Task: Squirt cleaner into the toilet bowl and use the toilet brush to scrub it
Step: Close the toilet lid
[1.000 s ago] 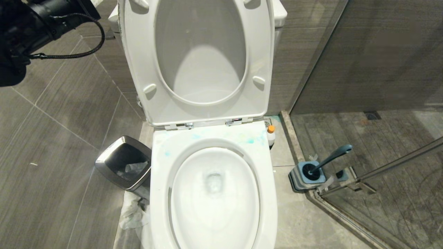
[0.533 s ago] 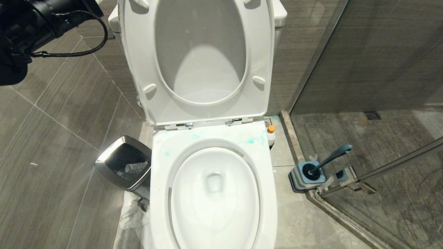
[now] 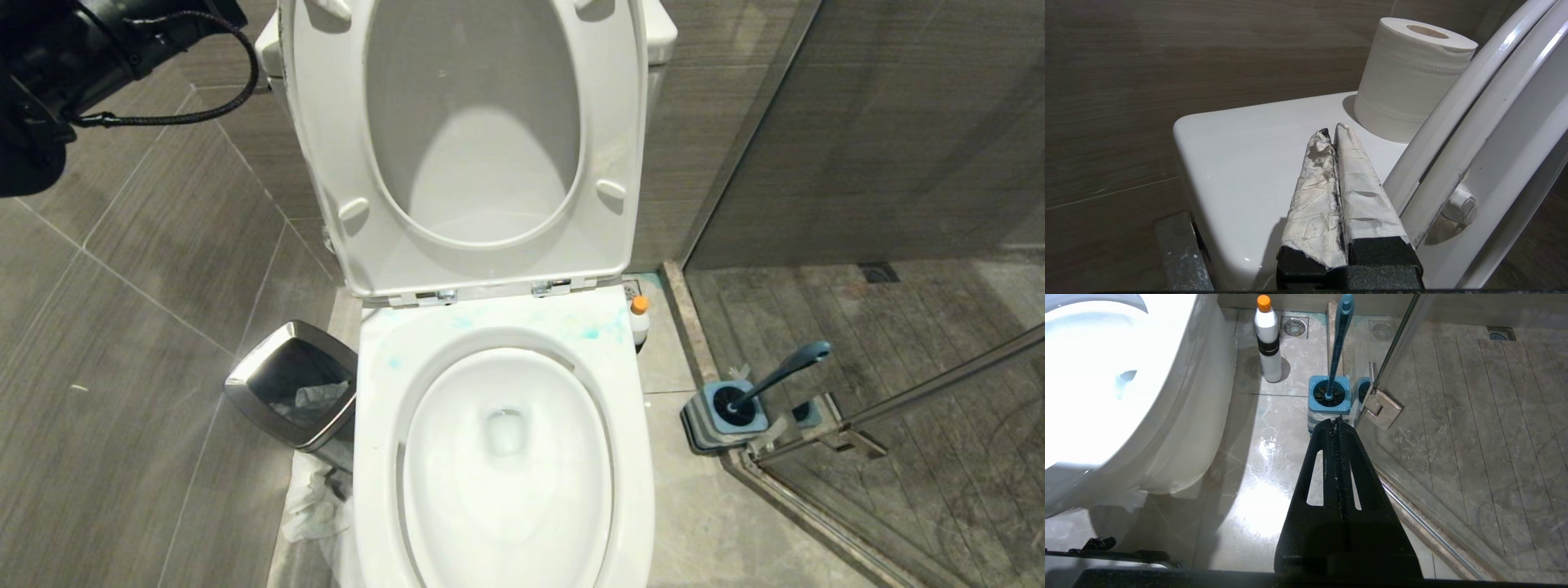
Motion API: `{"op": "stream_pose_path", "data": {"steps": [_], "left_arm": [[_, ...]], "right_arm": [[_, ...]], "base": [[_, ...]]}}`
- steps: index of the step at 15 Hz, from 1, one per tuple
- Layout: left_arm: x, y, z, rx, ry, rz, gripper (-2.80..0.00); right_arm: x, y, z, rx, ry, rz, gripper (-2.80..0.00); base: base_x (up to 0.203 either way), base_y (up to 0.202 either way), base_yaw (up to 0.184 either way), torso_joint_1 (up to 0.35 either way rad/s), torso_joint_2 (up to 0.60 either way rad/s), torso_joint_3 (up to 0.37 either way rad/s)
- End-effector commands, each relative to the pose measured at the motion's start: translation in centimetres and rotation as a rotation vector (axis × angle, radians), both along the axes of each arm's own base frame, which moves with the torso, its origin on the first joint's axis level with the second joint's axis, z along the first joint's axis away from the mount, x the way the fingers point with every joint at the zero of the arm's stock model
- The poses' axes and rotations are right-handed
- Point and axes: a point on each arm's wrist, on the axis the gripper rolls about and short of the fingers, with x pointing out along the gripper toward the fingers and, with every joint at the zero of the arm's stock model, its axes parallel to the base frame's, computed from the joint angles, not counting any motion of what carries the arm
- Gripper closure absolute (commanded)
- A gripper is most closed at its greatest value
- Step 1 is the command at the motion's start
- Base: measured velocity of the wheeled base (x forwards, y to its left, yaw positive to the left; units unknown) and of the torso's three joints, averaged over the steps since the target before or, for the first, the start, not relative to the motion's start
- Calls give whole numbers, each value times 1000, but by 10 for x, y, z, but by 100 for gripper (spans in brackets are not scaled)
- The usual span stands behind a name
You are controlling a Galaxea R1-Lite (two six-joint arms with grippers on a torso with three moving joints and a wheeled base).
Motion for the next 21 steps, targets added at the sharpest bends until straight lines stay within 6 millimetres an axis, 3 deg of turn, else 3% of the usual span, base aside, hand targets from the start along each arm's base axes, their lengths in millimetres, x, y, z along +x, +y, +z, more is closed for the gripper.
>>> {"op": "stream_pose_path", "data": {"steps": [1, 21], "left_arm": [[-4, 0, 3, -1, -10, -3, 0], [-7, 0, 8, 6, -34, 4, 0]], "right_arm": [[0, 0, 0, 0, 1, 1, 0], [0, 0, 0, 0, 1, 1, 0]], "base": [[0, 0, 0, 0, 0, 0], [0, 0, 0, 0, 0, 0]]}}
